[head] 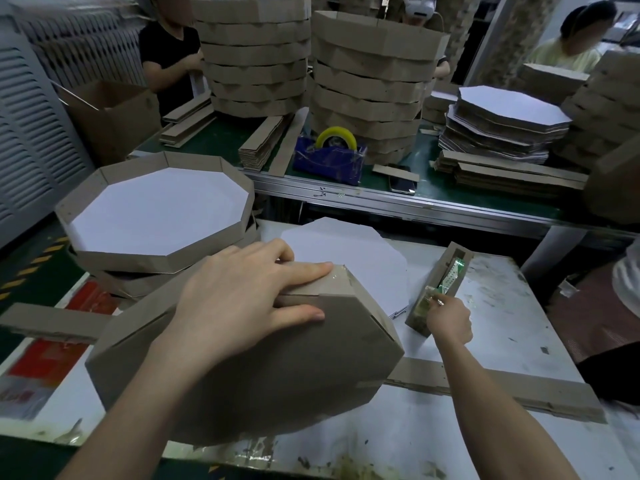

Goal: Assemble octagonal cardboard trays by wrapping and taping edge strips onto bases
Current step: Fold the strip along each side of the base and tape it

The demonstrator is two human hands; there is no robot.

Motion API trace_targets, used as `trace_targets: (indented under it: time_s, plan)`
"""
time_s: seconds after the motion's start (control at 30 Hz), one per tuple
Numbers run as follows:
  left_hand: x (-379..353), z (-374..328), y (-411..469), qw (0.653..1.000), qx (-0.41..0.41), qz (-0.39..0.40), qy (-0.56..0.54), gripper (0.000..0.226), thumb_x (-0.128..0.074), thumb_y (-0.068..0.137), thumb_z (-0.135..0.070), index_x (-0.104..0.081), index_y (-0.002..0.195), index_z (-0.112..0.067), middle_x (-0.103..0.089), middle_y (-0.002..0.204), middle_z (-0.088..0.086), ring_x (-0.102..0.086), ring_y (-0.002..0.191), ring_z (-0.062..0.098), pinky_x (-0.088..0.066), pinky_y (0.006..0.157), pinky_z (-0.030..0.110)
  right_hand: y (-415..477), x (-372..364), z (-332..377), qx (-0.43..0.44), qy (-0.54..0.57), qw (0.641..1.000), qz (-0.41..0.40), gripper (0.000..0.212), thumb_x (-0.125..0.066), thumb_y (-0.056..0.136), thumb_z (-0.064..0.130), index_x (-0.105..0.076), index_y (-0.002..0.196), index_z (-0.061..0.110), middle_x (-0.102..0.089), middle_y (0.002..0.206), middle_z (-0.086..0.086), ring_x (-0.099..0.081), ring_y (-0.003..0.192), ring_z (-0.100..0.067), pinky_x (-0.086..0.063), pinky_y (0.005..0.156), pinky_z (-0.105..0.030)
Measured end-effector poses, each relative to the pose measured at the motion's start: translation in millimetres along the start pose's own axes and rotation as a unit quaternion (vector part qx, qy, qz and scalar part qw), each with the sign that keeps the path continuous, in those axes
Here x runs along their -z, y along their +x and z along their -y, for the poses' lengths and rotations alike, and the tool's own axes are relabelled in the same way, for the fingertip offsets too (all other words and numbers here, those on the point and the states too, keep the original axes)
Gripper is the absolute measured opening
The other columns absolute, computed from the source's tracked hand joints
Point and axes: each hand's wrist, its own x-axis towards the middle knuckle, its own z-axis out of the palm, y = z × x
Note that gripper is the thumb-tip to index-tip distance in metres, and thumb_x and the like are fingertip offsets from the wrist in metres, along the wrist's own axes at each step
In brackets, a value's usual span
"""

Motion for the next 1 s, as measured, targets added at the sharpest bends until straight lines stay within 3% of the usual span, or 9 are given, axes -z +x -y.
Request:
trace_targets:
  time_s: [0.13,0.3,0.43,0.6,0.73,0.8,0.9,1.0]
  plan:
    - [-0.3,0.2,-1.1,1.000,0.001,-0.001,-0.004,0.071,-0.011,0.070,-0.086,-0.019,0.138,-0.068,-0.043,0.115,-0.021,-0.047,0.096,0.005,-0.031,0.068,0.024,2.0,4.5,1.5,0.003,-0.027,0.999,0.018,0.034,-0.051,0.100,0.016,-0.068,0.127,0.029,-0.066,0.118,-0.017,-0.064,0.101,-0.039,-0.049,0.081,-0.038]
    - [-0.9,0.7,-0.6,1.000,0.003,-0.004,-0.006,0.071,-0.011,0.070,-0.086,-0.017,0.138,-0.068,-0.042,0.116,-0.022,-0.046,0.098,0.005,-0.032,0.070,0.024,-4.0,5.7,-10.8,0.032,-0.073,0.996,0.041,0.061,-0.044,0.093,0.001,-0.053,0.141,0.037,-0.064,0.122,-0.014,-0.062,0.102,-0.037,-0.045,0.077,-0.036]
    - [-1.4,0.9,-2.1,1.000,0.001,-0.006,-0.004,0.070,-0.011,0.071,-0.086,-0.017,0.138,-0.068,-0.042,0.116,-0.022,-0.047,0.099,0.005,-0.031,0.070,0.024,-7.5,1.7,-24.6,0.062,-0.059,0.995,0.052,0.064,-0.043,0.094,0.005,-0.042,0.147,0.040,-0.063,0.126,-0.011,-0.060,0.104,-0.036,-0.045,0.077,-0.036]
    - [-1.2,3.4,2.2,1.000,0.003,0.005,-0.007,0.070,-0.010,0.070,-0.086,-0.015,0.138,-0.069,-0.041,0.116,-0.022,-0.048,0.100,0.006,-0.032,0.070,0.025,-26.5,-7.1,-15.2,0.054,0.001,0.998,0.035,0.055,-0.054,0.094,0.021,-0.034,0.146,0.021,-0.063,0.119,-0.018,-0.061,0.103,-0.041,-0.044,0.079,-0.042]
    - [-0.7,5.1,2.2,1.000,0.005,0.012,-0.011,0.071,-0.010,0.069,-0.087,-0.018,0.137,-0.069,-0.041,0.115,-0.022,-0.047,0.099,0.006,-0.031,0.071,0.025,-32.9,-6.3,-7.5,-0.093,0.185,0.978,-0.009,0.034,-0.051,0.097,0.019,-0.041,0.128,0.007,-0.060,0.121,-0.024,-0.057,0.100,-0.038,-0.045,0.082,-0.042]
    - [-0.9,5.9,0.6,1.000,0.004,0.012,-0.012,0.071,-0.009,0.069,-0.087,-0.018,0.137,-0.069,-0.041,0.115,-0.021,-0.048,0.098,0.007,-0.033,0.071,0.025,-37.3,-5.4,-6.6,-0.113,0.204,0.972,-0.014,0.027,-0.049,0.098,0.017,-0.048,0.122,0.005,-0.060,0.121,-0.024,-0.057,0.102,-0.039,-0.044,0.082,-0.040]
    - [0.6,5.9,-3.3,1.000,-0.003,0.011,-0.017,0.070,-0.013,0.070,-0.086,-0.020,0.137,-0.068,-0.042,0.116,-0.021,-0.046,0.097,0.008,-0.033,0.072,0.026,-50.8,-6.6,-2.6,-0.042,0.148,0.988,-0.003,0.027,-0.043,0.099,0.015,-0.059,0.119,0.008,-0.064,0.118,-0.020,-0.058,0.105,-0.039,-0.050,0.089,-0.046]
    - [2.7,6.1,-8.8,1.000,-0.018,0.004,-0.013,0.068,-0.016,0.071,-0.085,-0.021,0.137,-0.068,-0.043,0.115,-0.020,-0.033,0.085,0.003,-0.027,0.070,0.026,-62.8,-2.3,12.3,0.057,0.100,0.993,-0.020,0.030,-0.040,0.103,0.019,-0.066,0.117,0.014,-0.067,0.113,-0.016,-0.060,0.100,-0.037,-0.049,0.082,-0.042]
